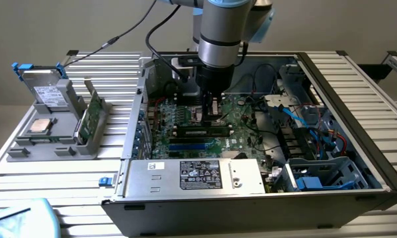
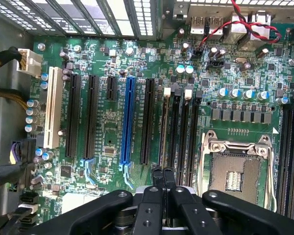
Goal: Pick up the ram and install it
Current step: 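Insert the ram into the slot, then press down the ram until it locks into place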
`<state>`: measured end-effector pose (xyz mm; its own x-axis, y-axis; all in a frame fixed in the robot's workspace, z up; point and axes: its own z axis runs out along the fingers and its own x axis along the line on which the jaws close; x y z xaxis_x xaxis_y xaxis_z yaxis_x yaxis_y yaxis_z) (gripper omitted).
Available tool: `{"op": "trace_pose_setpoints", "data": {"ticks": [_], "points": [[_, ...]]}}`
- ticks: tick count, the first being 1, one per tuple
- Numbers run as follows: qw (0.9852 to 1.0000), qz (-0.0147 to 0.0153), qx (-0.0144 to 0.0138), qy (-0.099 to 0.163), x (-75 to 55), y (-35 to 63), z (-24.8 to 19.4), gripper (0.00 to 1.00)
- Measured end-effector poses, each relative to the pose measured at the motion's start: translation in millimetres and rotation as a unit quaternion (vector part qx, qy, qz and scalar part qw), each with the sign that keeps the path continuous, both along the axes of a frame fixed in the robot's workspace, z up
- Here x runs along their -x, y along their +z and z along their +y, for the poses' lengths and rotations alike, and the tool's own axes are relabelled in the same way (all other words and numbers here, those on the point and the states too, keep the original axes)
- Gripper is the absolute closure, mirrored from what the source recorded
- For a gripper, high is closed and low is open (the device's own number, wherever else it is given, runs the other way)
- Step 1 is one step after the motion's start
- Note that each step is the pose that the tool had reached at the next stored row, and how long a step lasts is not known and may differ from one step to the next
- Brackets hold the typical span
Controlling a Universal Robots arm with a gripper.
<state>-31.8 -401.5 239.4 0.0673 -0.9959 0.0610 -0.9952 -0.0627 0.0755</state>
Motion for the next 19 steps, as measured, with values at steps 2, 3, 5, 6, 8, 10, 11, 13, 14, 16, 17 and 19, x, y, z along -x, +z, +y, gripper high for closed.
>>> {"op": "trace_pose_setpoints", "data": {"ticks": [2,3,5,6,8,10,11,13,14,16,17,19], "points": [[1.0,0.0,0.0,0.0,0.0,0.0,0.0,0.89],[1.0,0.0,0.0,0.0,0.0,0.0,0.0,0.89],[1.0,0.0,0.0,0.0,0.0,0.0,0.0,0.89],[1.0,0.0,0.0,0.0,0.0,0.0,0.0,0.89],[1.0,0.0,0.0,0.0,0.0,0.0,0.0,0.89],[1.0,0.0,0.0,0.0,0.0,0.0,0.0,0.89],[1.0,0.0,0.0,0.0,0.0,0.0,0.0,0.89],[1.0,0.0,0.0001,0.0,-0.7,0.0,0.0,0.89],[1.0,0.0,0.0,0.0,-2.7,0.1,0.0,0.89],[1.0,0.0,-0.0002,0.0,-10.2,0.1,0.0,0.89],[1.0,0.0,-0.0005,0.0,-14.1,0.0,0.0,0.89],[1.0,0.0,-0.0006,0.0,-22.4,0.0,0.0,0.89]]}}
